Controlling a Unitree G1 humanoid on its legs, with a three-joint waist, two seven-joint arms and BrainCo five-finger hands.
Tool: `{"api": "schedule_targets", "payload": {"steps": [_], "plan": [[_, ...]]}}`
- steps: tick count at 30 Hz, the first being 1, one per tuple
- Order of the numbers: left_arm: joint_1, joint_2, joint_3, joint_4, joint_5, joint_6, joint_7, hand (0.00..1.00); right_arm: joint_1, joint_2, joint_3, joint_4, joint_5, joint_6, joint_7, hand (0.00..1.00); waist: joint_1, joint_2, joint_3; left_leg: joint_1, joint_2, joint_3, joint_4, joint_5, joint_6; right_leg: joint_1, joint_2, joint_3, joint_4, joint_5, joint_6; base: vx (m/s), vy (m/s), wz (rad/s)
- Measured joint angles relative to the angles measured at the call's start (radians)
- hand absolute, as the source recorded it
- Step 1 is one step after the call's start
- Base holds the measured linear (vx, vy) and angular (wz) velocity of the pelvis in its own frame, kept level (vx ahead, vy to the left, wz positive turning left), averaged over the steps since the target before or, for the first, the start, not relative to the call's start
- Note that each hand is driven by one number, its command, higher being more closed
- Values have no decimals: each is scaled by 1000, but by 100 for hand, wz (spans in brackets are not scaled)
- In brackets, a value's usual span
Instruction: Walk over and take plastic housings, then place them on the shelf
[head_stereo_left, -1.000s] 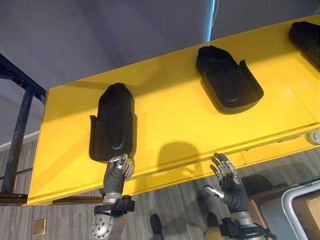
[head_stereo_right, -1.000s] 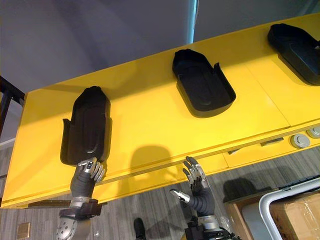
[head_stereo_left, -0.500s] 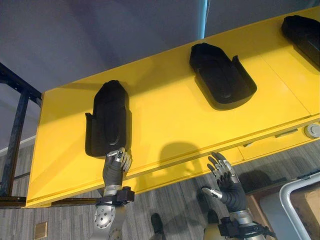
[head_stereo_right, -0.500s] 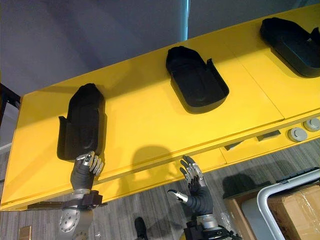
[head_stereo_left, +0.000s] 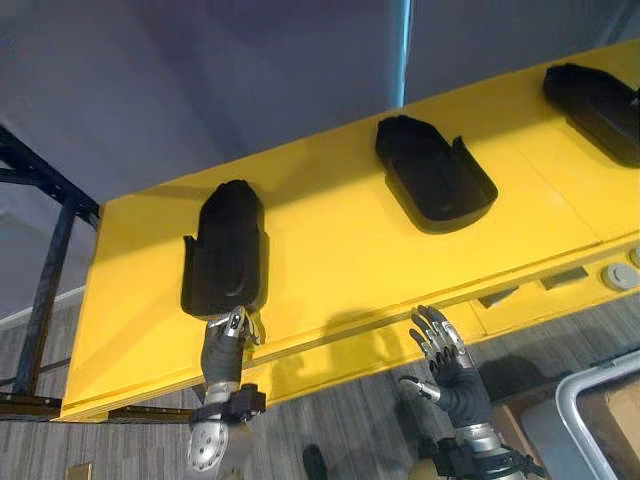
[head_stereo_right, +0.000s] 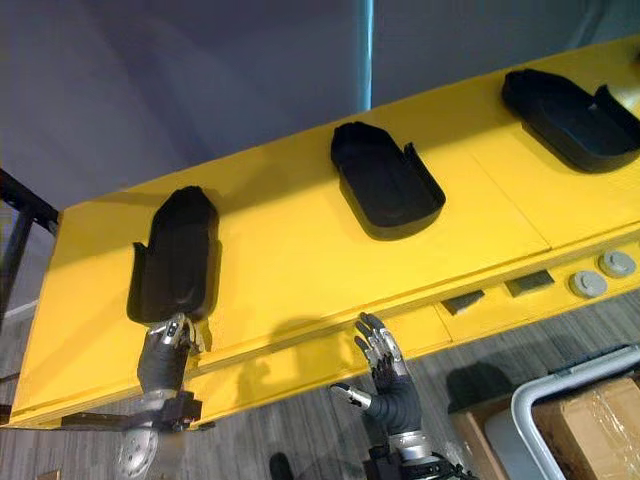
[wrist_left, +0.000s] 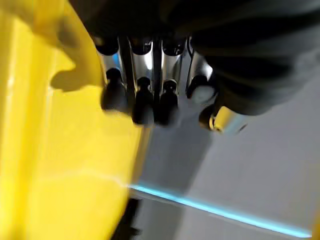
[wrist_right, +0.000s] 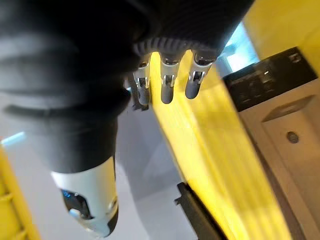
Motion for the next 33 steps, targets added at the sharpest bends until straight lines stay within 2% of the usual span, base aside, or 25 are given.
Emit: {"api": "schedule_targets", "payload": {"steps": [3,5,7,11,13,16,17,20,22,23,24,26,28,29,30,31,32,33], "plan": [[51,-8,-1,-19,2,-1,-43,0,-8,16,0,29,-23,-32,-42,0,18,-4,-43,28,-1,-31,5,-4,1,47,-6,-40,-1,-17,-2,-5,-23,28],[75,-13,-4,-20,-7,1,-76,0,-9,24,-1,39,-34,-32,-72,0,37,-5,-75,29,1,-41,18,-17,5,59,-6,-47,1,-25,3,-33,-28,16],[102,-14,-26,-27,-7,14,-81,0,-18,23,0,40,-41,-32,-96,0,48,-7,-109,28,2,-42,22,-19,5,62,-6,-50,3,-26,3,-12,-9,2],[111,-15,-40,-29,-45,46,-113,0,-19,26,0,64,-41,-31,-107,0,49,-14,-148,28,1,-42,23,-19,5,65,-6,-48,6,-26,2,0,0,0],[111,-17,-41,-29,-52,46,-141,0,-11,26,0,72,-42,-31,-116,0,49,-18,-159,32,1,-41,24,-19,5,69,-6,-47,9,-26,1,-10,-2,-2],[111,-17,-67,-29,-71,46,-172,0,-12,26,-1,77,-67,-29,-188,0,51,-25,-164,35,1,-33,59,-46,9,64,-9,-32,28,-44,5,-62,-2,-18],[117,-22,-80,-29,-71,44,-174,0,-11,25,-2,80,-81,-28,-227,0,62,-27,-165,23,10,-17,127,-92,6,56,-3,1,40,-48,3,-52,9,-63],[138,-50,-74,-31,-71,29,-147,0,-14,14,0,81,-111,-27,-267,0,81,-28,-166,7,13,-42,266,-232,-6,23,40,119,59,-47,-1,-28,58,-128],[167,-60,-66,-69,-68,2,-104,0,-17,-18,6,76,-127,-27,-284,0,101,-32,-174,-24,-42,-199,403,-353,34,-35,127,285,82,-29,-28,21,149,-216],[167,-57,-65,-82,-64,2,-92,0,-9,-22,5,73,-127,-27,-291,0,101,-40,-181,-30,-50,-223,432,-375,41,-52,145,317,94,-26,-32,80,195,-201],[162,-54,-63,-115,-48,1,-72,0,9,-23,5,50,-127,-20,-312,0,99,-52,-200,-57,-64,-297,509,-405,43,-94,185,383,124,-25,-29,73,159,-164],[146,-55,-72,-141,-48,0,-71,0,36,-17,-3,3,-126,4,-347,0,91,-66,-203,-53,-68,-304,536,-435,48,-112,210,444,135,-20,-20,50,150,-129],[97,-55,-92,-160,-49,0,-72,0,81,1,-38,-37,-126,37,-406,0,72,-75,-207,-40,-64,-239,530,-466,56,-129,228,504,114,19,-1,5,215,-110],[82,-55,-96,-159,-50,-2,-64,0,90,10,-50,-34,-121,46,-412,0,71,-76,-206,-32,-55,-198,521,-469,61,-144,237,504,104,50,-6,-49,201,-161],[60,-48,-97,-155,-50,-7,-34,0,103,30,-74,-15,-113,47,-418,0,68,-76,-207,-20,-42,-124,507,-470,64,-166,247,474,82,108,-16,-94,207,-211],[45,-37,-98,-149,-48,-9,11,0,110,50,-107,8,-100,47,-414,0,58,-88,-199,-4,-30,-44,484,-467,70,-172,246,402,27,180,-42,-83,169,-209],[37,-34,-98,-140,-48,-12,30,0,112,60,-125,23,-94,45,-409,0,54,-87,-199,5,-22,-4,467,-461,80,-165,240,355,-25,225,-58,-100,132,-211],[15,-31,-93,-107,-46,-17,69,0,108,71,-162,49,-86,43,-404,0,44,-90,-192,28,-9,80,418,-437,97,-148,220,251,-102,269,-99,-107,67,-160]]}}
